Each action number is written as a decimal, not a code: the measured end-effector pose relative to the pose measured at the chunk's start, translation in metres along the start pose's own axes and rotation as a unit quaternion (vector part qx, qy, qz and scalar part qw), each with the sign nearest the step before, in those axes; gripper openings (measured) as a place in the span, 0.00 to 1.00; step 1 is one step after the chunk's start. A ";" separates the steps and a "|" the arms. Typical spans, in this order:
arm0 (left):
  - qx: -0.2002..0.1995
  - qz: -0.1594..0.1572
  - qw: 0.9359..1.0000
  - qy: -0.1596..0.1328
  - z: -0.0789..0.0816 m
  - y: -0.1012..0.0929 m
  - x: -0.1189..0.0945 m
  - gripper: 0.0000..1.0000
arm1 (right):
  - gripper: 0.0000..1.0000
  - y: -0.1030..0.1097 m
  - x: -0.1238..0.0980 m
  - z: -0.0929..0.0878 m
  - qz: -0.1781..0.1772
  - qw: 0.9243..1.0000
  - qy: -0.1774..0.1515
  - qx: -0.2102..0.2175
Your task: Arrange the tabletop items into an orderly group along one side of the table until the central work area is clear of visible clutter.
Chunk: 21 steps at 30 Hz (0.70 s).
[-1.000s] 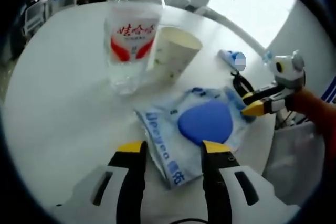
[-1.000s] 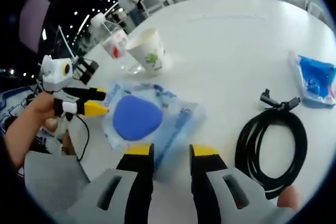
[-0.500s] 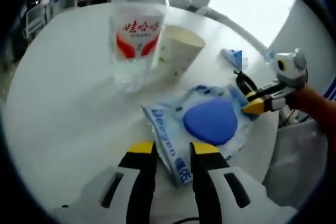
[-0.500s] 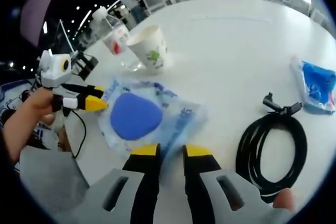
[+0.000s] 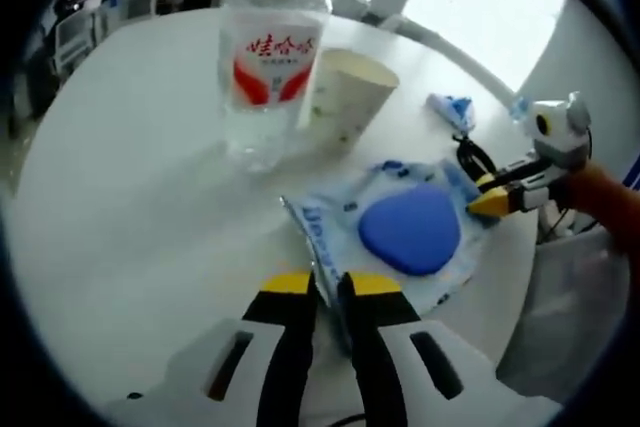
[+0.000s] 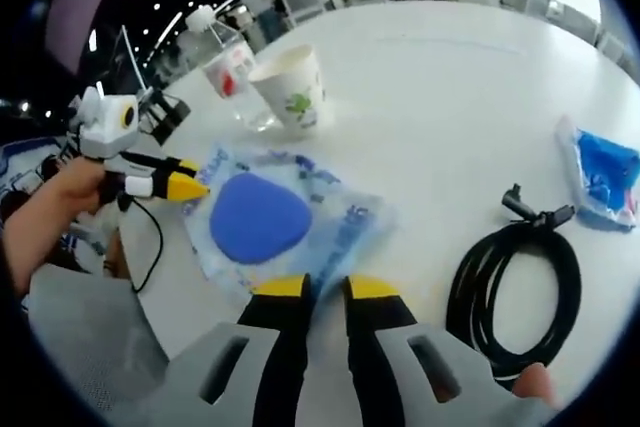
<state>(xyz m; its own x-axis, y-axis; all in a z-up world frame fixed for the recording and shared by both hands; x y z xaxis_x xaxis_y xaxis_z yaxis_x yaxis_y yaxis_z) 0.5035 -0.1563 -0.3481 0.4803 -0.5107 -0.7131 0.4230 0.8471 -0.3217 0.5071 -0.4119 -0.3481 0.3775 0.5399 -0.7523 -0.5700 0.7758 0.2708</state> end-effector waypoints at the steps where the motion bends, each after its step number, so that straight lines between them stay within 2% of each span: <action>1: 0.001 0.000 1.000 -0.001 0.000 0.000 0.000 0.08 | 0.12 0.000 0.000 0.000 0.000 1.000 -0.001 0.000; 21: 0.006 -0.002 1.000 -0.001 0.001 -0.008 -0.004 0.04 | 0.05 0.001 -0.006 0.004 0.007 1.000 -0.010 0.006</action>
<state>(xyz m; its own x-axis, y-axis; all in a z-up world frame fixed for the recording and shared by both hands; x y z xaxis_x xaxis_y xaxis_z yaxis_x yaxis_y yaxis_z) 0.4993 -0.1612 -0.3422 0.4803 -0.5144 -0.7104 0.4348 0.8431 -0.3165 0.5075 -0.4135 -0.3406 0.3835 0.5578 -0.7361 -0.5671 0.7713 0.2890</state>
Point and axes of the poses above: the point that each gripper's makers call its tool centre point, and the gripper's own axes: x roughly forward along the fingers, y roughly to its left, z roughly out of its top, the point moved 7 cm from there along -x, roughly backward along the fingers, and after that the axes turned 2 degrees about -z, right-handed, at the moved point
